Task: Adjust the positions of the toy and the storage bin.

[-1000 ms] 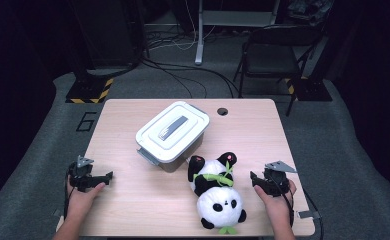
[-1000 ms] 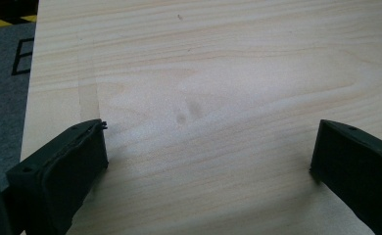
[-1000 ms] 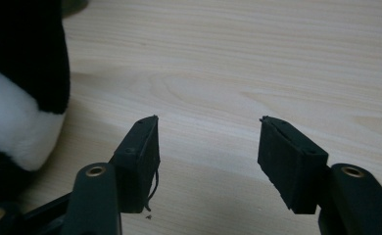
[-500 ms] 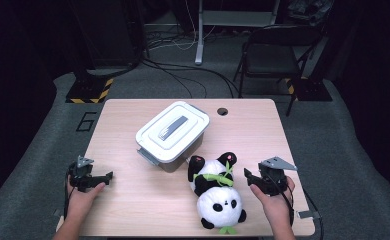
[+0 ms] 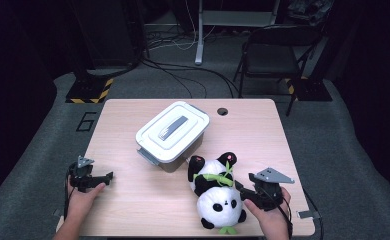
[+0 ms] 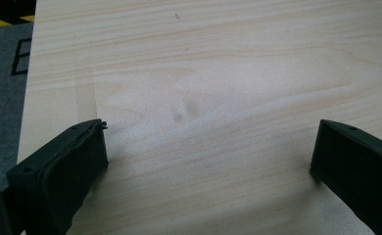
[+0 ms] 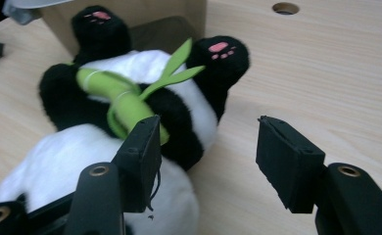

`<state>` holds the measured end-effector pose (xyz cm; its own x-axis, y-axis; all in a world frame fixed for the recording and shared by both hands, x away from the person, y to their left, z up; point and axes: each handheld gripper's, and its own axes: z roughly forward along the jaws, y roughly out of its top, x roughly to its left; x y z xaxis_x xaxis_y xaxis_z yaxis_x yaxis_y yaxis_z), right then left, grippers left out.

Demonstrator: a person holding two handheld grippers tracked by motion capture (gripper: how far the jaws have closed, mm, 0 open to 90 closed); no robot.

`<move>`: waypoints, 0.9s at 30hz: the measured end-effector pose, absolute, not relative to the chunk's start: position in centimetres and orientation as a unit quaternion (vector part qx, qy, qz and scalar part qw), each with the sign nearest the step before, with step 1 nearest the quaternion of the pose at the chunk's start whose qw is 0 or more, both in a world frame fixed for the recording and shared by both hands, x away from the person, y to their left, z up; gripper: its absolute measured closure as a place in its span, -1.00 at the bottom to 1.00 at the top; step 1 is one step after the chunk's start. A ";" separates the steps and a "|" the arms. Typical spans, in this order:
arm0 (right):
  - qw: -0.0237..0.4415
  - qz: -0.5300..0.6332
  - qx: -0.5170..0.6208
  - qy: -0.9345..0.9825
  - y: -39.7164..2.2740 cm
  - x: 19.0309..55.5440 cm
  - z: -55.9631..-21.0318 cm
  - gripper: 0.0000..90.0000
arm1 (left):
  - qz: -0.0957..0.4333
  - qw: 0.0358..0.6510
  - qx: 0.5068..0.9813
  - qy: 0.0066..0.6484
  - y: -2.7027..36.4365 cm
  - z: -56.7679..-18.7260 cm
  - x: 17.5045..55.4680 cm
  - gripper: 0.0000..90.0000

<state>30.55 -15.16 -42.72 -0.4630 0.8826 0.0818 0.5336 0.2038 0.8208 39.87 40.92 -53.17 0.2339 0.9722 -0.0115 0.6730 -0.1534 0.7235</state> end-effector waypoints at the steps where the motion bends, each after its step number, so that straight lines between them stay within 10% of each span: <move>1: 0.210 0.416 0.474 0.747 -15.2 30.6 -42.7 -0.07 | 0.239 0.312 0.721 0.571 40.9 -53.2 39.9 -1.00; 27: 0.164 0.431 0.436 0.773 -11.1 28.6 -43.8 -0.12 | 0.241 0.315 0.720 0.570 40.8 -53.2 39.9 -1.00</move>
<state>28.56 -11.10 -43.82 -0.5660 0.8152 0.1230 0.5324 0.2474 0.8095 39.85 40.75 -53.22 0.2350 0.9719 -0.0111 0.6687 -0.1533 0.7276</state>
